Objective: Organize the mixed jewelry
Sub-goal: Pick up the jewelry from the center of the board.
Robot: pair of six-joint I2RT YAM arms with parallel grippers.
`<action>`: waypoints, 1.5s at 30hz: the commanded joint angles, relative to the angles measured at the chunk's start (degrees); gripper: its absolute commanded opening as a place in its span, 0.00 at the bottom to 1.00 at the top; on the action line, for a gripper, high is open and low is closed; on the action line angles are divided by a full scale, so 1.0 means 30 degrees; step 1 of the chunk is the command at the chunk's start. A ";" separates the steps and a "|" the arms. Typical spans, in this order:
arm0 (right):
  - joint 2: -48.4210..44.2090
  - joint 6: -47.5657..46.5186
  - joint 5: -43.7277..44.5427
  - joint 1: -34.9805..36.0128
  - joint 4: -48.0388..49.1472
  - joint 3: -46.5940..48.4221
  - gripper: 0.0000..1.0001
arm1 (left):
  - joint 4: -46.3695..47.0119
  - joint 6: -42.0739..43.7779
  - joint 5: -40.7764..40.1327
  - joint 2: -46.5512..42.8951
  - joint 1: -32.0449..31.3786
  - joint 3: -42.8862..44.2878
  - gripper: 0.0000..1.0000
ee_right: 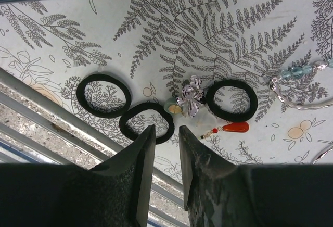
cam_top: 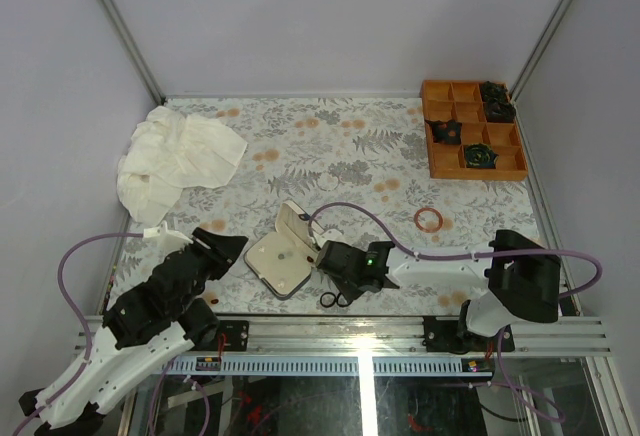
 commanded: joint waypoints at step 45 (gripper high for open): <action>-0.0427 0.0220 0.0675 -0.0881 0.1094 -0.0773 0.20 | 0.0105 0.0119 -0.0229 -0.0459 -0.0130 0.0568 0.43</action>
